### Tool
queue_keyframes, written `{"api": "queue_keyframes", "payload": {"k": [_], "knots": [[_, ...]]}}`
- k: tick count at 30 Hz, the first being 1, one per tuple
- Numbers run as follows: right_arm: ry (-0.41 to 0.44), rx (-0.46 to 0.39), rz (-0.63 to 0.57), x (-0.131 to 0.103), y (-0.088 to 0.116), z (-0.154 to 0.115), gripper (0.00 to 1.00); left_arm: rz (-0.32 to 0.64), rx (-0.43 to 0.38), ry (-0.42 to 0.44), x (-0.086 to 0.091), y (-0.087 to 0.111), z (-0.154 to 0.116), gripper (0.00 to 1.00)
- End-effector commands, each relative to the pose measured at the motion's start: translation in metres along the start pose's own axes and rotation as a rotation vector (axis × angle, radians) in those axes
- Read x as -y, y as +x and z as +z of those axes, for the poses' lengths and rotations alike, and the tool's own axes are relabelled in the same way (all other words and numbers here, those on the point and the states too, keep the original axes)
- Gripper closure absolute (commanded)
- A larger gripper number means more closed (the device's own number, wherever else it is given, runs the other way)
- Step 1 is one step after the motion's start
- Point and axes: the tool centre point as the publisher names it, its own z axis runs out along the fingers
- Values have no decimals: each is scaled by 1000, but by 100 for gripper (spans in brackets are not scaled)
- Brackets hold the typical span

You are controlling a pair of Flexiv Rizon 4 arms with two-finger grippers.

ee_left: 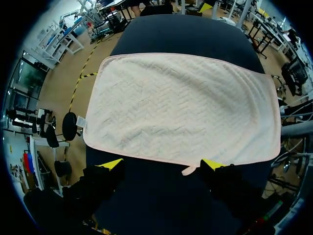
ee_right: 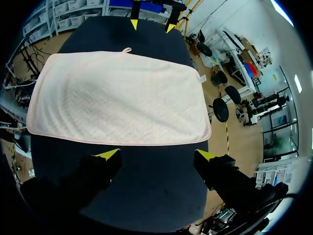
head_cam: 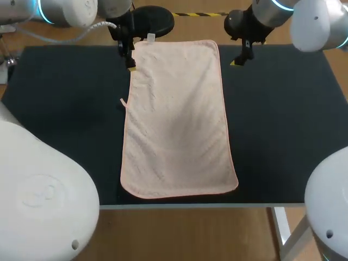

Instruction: Fold the towel

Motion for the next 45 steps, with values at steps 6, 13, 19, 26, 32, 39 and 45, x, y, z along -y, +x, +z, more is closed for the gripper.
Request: {"api": "queue_keyframes", "payload": {"k": [6,13,19,26,32,39,45], "knots": [[2,-65,-15,-21,23,18,0,76,-36,-71,20,6,31,0],[38,-149,-22,-31,49,48,0,54,-88,-40,18,17,62,0],[59,-189,17,-25,64,68,0,60,-79,-20,10,26,70,0],[88,-223,11,-16,73,90,0,52,-107,-71,-2,34,87,0],[98,-249,3,-15,83,99,0,45,-146,-89,-6,37,105,0],[119,-265,13,-11,89,111,0,55,-181,-90,-7,38,126,0],[132,-280,11,-8,91,122,0,62,-193,-88,-6,40,133,0]]}}
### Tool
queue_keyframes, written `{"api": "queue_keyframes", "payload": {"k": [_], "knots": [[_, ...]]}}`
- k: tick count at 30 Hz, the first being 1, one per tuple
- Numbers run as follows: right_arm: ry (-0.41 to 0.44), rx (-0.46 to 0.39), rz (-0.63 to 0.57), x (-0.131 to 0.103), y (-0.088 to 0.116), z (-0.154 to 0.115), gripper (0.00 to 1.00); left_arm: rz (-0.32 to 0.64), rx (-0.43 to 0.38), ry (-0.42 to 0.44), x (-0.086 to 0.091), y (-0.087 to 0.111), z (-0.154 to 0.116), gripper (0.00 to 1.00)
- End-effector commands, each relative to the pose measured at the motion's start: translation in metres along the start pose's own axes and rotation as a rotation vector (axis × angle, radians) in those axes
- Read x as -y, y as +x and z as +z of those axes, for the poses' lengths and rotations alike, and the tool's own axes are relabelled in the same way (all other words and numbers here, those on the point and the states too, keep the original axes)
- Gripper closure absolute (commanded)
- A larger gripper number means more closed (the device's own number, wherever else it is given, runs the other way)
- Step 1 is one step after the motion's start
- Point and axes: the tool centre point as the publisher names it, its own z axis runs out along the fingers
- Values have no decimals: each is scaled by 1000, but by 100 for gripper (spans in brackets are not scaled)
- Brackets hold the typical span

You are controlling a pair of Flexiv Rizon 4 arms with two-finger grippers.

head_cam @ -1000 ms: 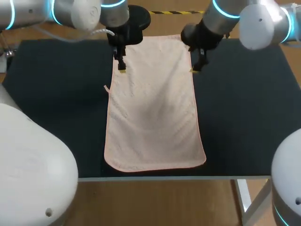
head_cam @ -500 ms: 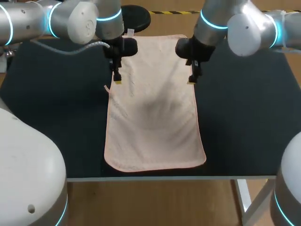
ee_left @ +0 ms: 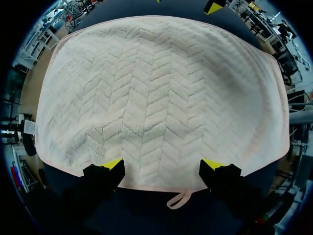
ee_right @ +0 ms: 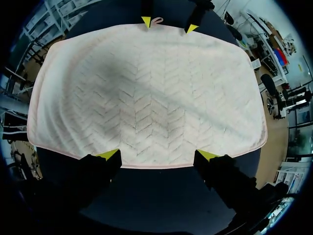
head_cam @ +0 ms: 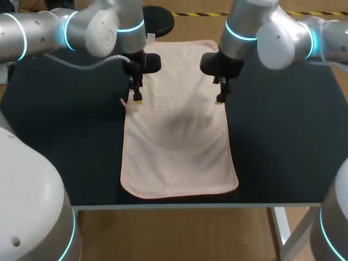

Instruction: Fold the towel

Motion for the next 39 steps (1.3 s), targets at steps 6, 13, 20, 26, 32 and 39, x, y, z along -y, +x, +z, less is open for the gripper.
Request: {"api": "queue_keyframes", "payload": {"k": [6,13,20,26,32,39], "knots": [[1,-13,-7,-2,-6,9,0,6,-27,-7,2,-6,8,0],[1,-13,-7,-2,-6,9,0,6,-27,-7,2,-6,8,0],[23,-13,4,-2,-11,21,0,12,-11,1,2,-4,6,0],[22,-21,7,-6,-16,33,0,17,-15,-10,0,-4,14,0],[43,-32,18,-7,-18,46,0,10,-14,-22,-2,-3,22,0],[63,-22,45,-1,-20,52,0,5,-13,-23,-6,-5,28,0]]}}
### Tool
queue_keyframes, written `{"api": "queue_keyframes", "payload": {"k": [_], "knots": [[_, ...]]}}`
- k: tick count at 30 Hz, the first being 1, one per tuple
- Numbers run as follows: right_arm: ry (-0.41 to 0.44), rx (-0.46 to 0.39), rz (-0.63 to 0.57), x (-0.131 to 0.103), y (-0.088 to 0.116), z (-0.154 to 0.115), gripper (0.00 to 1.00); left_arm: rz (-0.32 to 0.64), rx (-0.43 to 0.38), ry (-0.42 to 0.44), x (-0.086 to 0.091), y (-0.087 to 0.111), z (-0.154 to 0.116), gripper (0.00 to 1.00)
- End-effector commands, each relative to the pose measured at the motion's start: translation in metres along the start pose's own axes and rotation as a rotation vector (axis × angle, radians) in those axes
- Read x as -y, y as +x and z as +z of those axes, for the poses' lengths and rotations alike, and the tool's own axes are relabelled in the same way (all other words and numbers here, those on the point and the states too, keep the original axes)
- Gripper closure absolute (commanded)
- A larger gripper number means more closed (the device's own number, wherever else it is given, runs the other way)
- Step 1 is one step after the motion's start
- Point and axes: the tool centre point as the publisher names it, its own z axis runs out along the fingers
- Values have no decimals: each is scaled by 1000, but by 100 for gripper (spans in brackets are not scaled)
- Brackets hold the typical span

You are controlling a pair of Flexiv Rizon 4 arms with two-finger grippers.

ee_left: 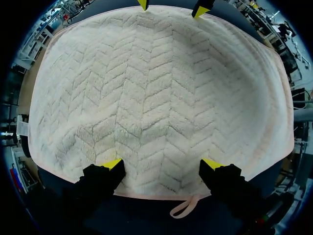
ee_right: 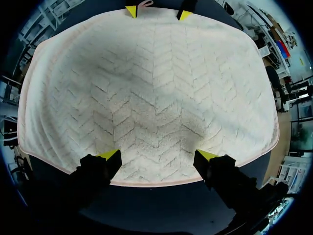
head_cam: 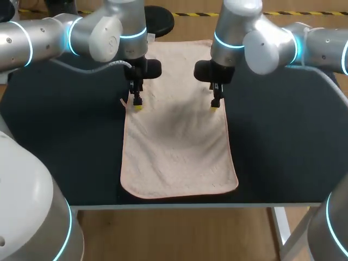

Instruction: Fold the towel

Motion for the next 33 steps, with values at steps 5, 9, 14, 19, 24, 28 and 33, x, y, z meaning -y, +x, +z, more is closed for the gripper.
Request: {"api": "queue_keyframes", "payload": {"k": [5,9,14,19,24,28,33], "knots": [[5,-15,9,3,-5,8,0,1,-3,5,-2,-3,7,0],[7,-39,0,3,-5,11,0,2,-6,7,-2,-3,9,0],[20,-59,-7,5,-3,15,0,0,-11,11,-2,-3,14,42],[14,-77,-18,7,-1,17,0,5,-20,10,-1,-2,19,100],[16,-75,-18,7,1,15,100,10,-23,12,-1,-1,20,100],[13,-69,-17,7,2,13,100,16,-19,17,-2,0,19,100],[10,-61,-14,9,5,9,100,18,-16,20,-3,1,18,100]]}}
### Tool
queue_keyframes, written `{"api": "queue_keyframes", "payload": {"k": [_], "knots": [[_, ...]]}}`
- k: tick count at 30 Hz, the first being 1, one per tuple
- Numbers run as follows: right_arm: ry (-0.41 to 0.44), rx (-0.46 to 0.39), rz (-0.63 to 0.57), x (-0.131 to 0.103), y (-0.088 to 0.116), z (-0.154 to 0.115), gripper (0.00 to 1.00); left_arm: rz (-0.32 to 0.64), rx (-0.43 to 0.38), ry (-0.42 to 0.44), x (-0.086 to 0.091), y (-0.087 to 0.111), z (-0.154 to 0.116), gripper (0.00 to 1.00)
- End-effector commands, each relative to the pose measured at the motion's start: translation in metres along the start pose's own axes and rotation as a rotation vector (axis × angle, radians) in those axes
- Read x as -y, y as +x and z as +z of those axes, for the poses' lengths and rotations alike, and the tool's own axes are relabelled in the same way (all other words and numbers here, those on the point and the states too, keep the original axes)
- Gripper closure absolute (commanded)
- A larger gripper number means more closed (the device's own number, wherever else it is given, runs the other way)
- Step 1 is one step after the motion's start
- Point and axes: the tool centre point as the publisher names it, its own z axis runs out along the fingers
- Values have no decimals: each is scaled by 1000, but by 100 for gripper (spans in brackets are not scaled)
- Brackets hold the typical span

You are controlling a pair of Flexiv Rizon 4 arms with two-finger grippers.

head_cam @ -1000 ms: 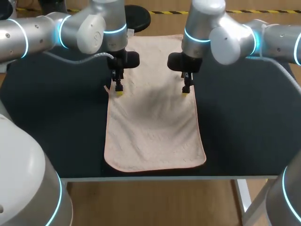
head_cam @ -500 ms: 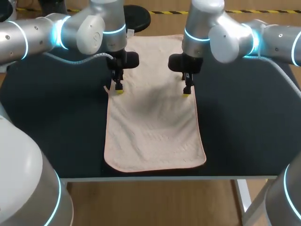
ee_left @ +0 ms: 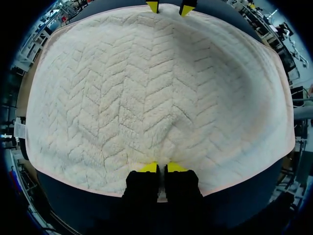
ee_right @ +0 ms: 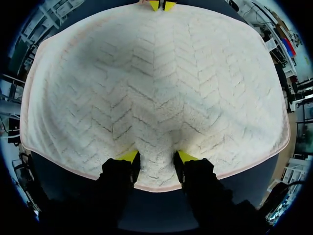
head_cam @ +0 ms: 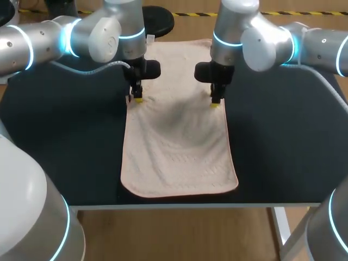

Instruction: Fold the towel

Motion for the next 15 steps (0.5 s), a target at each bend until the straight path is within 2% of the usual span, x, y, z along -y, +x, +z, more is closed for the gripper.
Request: {"api": "queue_keyframes", "payload": {"k": [1,7,15], "knots": [[-2,10,0,3,4,-3,100,3,3,3,-2,3,11,100],[-10,40,4,6,4,-18,100,21,43,8,-1,6,-6,100],[-50,120,-19,2,1,-59,100,33,170,27,6,4,-57,100]]}}
